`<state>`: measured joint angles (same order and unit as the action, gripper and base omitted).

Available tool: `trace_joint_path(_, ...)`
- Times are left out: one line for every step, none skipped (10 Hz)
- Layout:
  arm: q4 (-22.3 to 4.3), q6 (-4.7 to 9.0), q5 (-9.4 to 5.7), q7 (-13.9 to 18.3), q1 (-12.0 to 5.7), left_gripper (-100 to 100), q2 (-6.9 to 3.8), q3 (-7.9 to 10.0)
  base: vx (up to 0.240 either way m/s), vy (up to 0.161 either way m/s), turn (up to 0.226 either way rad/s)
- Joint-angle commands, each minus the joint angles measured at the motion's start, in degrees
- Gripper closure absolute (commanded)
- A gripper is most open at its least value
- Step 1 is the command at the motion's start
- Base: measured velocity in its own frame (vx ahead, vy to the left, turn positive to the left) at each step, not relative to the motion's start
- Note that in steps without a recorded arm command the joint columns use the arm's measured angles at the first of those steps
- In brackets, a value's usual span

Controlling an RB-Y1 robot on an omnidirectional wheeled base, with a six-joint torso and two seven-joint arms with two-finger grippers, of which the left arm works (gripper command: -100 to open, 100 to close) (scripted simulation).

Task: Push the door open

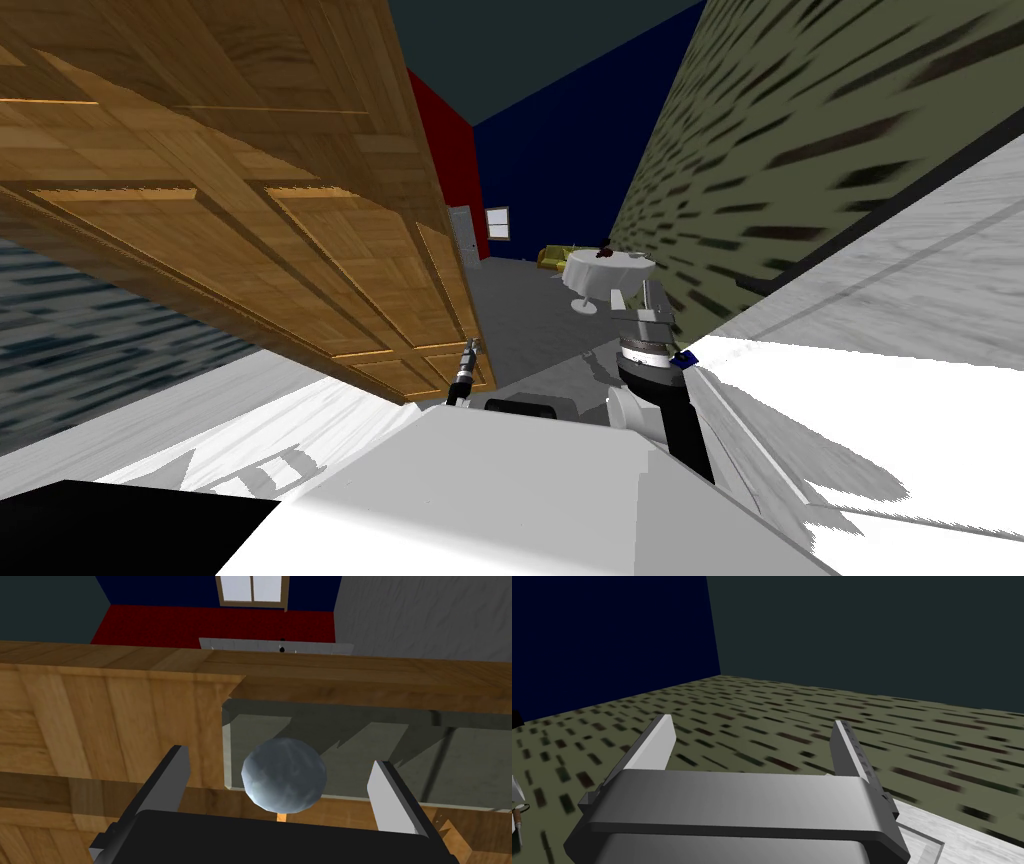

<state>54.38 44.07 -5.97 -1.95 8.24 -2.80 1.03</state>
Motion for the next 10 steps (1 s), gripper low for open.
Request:
trace_joint_path(0.01, -0.12, -0.01, 0.00, -0.06, 100, -0.06, 0.03, -0.019, -0.005, -0.006)
trace_joint_path(0.01, -0.12, -0.01, 0.00, -0.06, 100, -0.06, 0.03, -0.032, -0.004, -0.010)
trace_joint_path(0.01, -0.12, -0.01, 0.00, -0.06, 100, -0.06, 0.03, -0.020, -0.001, -0.004)
trace_joint_path(0.01, -0.12, -0.01, 0.00, -0.06, 100, -0.06, 0.03, -0.012, -0.001, 0.001)
trace_joint_path(0.01, -0.12, -0.01, 0.00, -0.06, 100, -0.06, 0.03, -0.006, -0.002, 0.002)
trace_joint_path(0.01, -0.12, -0.01, 0.00, -0.06, 100, -0.06, 0.03, 0.000, 0.000, 0.000)
trace_joint_path(-0.19, -0.44, -0.42, -0.27, -0.16, 100, -0.40, 0.84, 0.090, -0.035, 0.030)
trace_joint_path(-0.23, -0.54, -0.69, -0.41, -0.26, 100, -0.56, 1.36, 0.180, -0.057, 0.069)
trace_joint_path(-0.28, -0.66, -1.00, -0.58, -0.39, 100, -0.70, 1.97, 0.197, -0.050, 0.054)
trace_joint_path(-0.34, -0.78, -1.35, -0.77, -0.52, 100, -0.79, 2.65, 0.202, -0.067, 0.069)
